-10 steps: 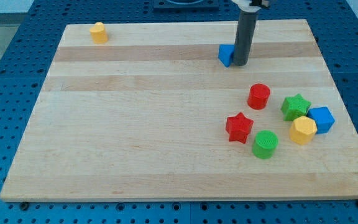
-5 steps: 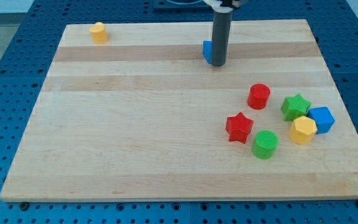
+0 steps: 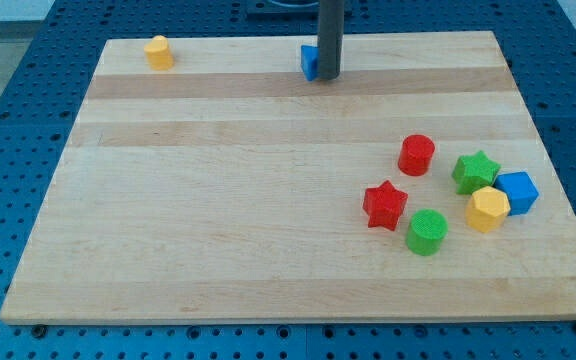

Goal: Move the blue triangle to the top center of the board

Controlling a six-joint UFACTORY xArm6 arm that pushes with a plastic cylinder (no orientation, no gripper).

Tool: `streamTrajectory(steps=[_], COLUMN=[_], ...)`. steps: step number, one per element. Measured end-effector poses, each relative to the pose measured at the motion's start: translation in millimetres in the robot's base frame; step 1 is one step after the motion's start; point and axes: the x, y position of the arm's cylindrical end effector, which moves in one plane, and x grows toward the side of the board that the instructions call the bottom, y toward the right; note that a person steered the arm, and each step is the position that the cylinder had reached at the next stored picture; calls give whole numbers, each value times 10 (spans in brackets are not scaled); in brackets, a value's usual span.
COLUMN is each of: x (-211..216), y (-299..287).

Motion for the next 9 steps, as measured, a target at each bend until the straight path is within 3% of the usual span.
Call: streamTrajectory(steps=[5, 6, 9], x=[-140, 97, 1325], y=[-291, -291, -291])
